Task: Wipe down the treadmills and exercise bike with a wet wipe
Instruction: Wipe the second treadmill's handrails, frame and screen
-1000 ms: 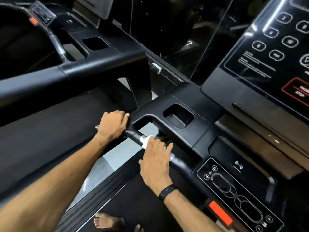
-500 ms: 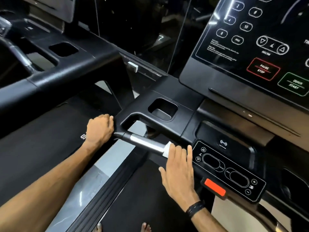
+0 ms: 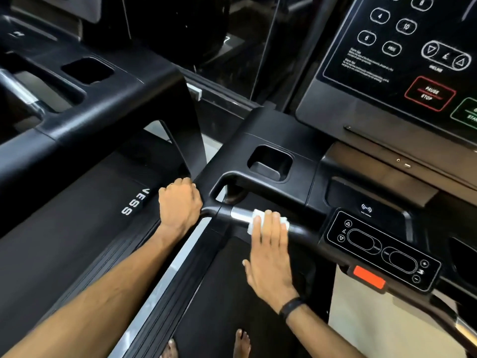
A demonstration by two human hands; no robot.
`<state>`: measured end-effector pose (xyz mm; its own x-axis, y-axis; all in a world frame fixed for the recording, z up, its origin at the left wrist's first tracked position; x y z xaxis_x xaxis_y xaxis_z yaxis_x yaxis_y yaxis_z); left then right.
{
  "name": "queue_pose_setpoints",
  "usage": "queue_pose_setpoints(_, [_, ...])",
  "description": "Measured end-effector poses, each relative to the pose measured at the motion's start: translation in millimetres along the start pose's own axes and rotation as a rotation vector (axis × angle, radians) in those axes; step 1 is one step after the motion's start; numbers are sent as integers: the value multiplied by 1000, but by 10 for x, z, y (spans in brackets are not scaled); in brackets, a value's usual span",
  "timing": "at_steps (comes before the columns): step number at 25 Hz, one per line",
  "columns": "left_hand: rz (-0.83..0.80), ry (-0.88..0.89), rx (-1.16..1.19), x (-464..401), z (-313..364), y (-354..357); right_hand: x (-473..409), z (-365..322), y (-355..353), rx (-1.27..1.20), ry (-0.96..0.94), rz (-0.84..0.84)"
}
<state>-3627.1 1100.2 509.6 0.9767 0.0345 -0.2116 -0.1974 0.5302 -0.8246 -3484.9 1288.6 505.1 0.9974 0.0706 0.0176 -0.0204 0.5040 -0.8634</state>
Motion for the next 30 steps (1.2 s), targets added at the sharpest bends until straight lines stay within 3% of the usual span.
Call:
queue_pose_setpoints(6, [-11, -33, 4, -6, -45, -7, -567, -883, -371, 41, -57, 107])
queue_pose_setpoints(14, [-30, -28, -14, -22, -50, 12, -430, -623, -258, 86, -13, 208])
queue_pose_setpoints(18, [-4, 100, 24, -10, 70, -3, -157, -157, -6, 19, 157, 172])
queue_pose_setpoints(23, [3, 267, 50, 7, 231, -1, 195, 504, 176, -131, 527, 138])
queue_pose_setpoints(27, [5, 257, 64, 18, 213, 11, 211, 397, 129, -363, 786, 45])
queue_pose_setpoints(30, [28, 266, 67, 12, 215, -23, 107, 139, 69, -482, 804, 36])
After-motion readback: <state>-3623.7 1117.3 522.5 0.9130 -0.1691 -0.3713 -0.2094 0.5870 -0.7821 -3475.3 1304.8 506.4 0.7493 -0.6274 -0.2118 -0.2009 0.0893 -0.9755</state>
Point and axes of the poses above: each hand's wrist, its own x-axis away from the middle knuckle, its own y-axis out of the palm, z = x × y, the point moved 8 cm from there along -x, towards the middle knuckle, and after that the axes turned 10 degrees about x, right-handed, at the moved point
